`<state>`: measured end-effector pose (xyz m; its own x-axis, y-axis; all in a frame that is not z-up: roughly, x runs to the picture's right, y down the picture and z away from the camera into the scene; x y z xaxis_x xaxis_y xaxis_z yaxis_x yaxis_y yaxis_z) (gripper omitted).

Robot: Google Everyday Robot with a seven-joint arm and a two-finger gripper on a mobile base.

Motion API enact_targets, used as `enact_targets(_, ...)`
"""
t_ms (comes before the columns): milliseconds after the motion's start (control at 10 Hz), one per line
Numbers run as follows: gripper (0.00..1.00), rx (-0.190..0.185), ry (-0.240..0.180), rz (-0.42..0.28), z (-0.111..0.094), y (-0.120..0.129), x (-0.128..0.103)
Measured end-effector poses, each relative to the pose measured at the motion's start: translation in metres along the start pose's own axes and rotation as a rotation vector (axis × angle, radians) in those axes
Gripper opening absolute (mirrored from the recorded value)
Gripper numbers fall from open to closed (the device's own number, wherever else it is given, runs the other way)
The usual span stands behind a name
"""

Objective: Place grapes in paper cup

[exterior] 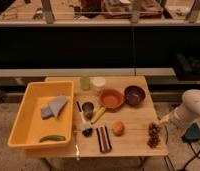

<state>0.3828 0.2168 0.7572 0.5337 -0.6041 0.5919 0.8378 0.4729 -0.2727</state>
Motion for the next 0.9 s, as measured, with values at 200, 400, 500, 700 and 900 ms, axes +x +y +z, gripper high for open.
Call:
enact_targets(200, 0.65, 0.018, 0.020, -0.026, 0.012, -0.014, -0.007)
enact_targets(400, 0.65, 0.050, 0.049, -0.030, 0.017, -0.029, -0.012)
enact_targets(500, 0.65, 0.067, 0.066, -0.028, 0.016, -0.032, -0.010)
enact_targets(700, 0.65, 0.077, 0.084, -0.025, 0.017, -0.035, -0.005)
enact_targets(900, 0.65, 0.082, 0.085, -0.028, 0.023, -0.041, -0.002)
